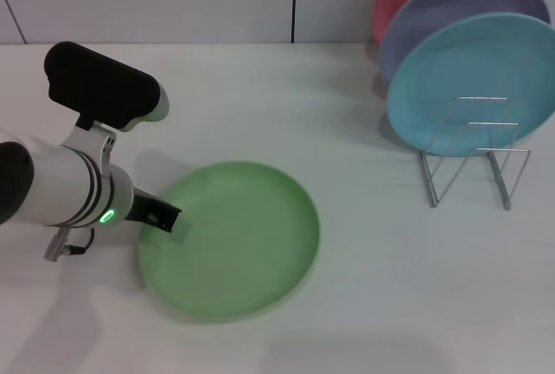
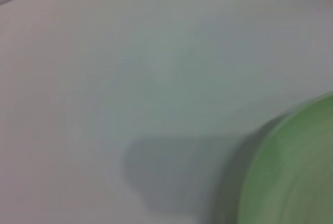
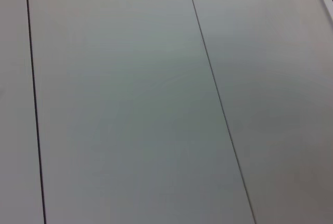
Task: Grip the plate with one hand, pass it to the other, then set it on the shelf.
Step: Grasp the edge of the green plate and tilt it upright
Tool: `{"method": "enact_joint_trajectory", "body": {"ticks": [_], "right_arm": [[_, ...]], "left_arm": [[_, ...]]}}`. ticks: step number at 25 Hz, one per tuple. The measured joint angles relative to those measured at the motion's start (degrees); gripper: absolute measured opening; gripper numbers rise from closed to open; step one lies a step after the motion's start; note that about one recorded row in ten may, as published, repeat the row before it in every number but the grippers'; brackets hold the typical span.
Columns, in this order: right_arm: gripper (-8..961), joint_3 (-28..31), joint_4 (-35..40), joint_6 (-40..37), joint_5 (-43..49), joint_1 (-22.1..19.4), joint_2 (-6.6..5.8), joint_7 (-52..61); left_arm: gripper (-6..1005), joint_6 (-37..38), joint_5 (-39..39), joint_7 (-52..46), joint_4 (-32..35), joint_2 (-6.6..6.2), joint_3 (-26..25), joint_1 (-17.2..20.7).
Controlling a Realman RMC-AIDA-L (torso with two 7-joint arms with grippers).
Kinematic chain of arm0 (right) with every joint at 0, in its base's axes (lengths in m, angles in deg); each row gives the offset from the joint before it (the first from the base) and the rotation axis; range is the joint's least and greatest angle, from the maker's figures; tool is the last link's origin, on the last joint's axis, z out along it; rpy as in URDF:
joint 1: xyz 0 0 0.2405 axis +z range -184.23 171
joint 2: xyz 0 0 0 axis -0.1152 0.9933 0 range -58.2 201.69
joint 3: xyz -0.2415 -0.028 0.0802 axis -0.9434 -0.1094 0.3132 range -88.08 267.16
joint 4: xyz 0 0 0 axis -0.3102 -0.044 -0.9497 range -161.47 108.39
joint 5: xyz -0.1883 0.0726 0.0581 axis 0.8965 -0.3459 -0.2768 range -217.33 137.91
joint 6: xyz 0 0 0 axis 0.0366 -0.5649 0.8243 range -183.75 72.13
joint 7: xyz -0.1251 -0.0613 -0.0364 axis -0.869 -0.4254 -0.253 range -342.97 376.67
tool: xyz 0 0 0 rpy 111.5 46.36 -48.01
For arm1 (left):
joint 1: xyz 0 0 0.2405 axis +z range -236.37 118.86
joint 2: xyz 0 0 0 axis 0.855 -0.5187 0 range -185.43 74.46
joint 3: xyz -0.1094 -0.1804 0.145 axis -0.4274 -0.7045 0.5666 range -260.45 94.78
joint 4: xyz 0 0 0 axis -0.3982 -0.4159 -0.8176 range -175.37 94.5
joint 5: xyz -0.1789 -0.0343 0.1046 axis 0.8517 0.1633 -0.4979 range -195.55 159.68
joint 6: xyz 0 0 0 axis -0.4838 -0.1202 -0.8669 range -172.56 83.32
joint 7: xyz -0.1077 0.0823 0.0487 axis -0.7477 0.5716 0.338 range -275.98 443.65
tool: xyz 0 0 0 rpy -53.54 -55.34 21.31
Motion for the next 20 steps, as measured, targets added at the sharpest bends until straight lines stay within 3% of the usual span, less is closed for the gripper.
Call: {"method": "enact_joint_trajectory", "body": {"ticks": [20], "right_arm": [[836, -0.23, -0.10, -3.14, 0.04, 0.15, -0.16, 0.66]], "left_arm": [[61, -0.72, 0.52, 2.88, -7.54, -0.10, -0.69, 1.03]]}}
